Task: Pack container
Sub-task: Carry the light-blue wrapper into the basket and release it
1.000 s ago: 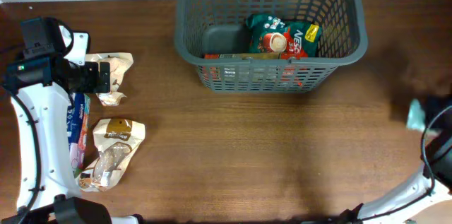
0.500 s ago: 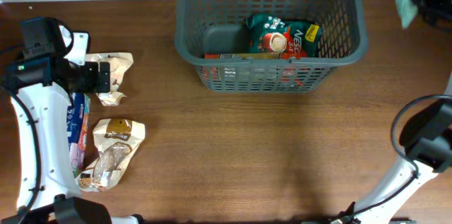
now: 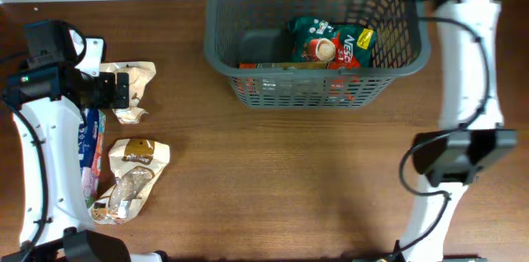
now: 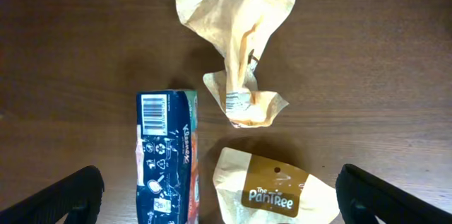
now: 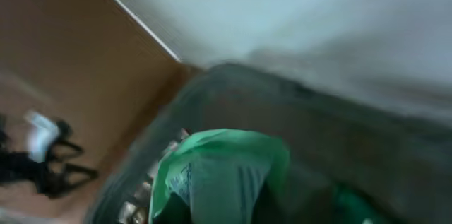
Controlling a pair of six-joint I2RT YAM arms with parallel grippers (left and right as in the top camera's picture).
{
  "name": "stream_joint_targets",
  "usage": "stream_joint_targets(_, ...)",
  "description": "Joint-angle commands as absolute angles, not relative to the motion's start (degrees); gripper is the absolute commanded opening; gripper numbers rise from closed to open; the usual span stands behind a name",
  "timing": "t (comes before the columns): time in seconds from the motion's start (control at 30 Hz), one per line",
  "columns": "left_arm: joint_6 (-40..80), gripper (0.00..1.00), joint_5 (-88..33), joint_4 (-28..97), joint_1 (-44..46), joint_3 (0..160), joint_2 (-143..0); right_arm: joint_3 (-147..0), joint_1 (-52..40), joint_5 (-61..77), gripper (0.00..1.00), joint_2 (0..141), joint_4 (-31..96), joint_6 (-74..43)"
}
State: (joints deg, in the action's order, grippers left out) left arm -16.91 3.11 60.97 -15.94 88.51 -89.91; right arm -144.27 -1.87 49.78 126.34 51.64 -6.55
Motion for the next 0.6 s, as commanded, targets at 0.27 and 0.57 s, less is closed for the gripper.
stream_joint_targets(0.27, -17.0, 0.99, 2.1, 59.3, -16.3, 88.9, -90.4, -144.6, -10.1, 13.7, 0.71, 127.9, 64.9, 4.3)
stream_joint_targets(0.57, -17.9, 0.99, 2.4, 58.7, -16.3, 88.9, -90.4, -147.2, -10.1, 12.8, 0.99, 126.5, 66.3, 6.7)
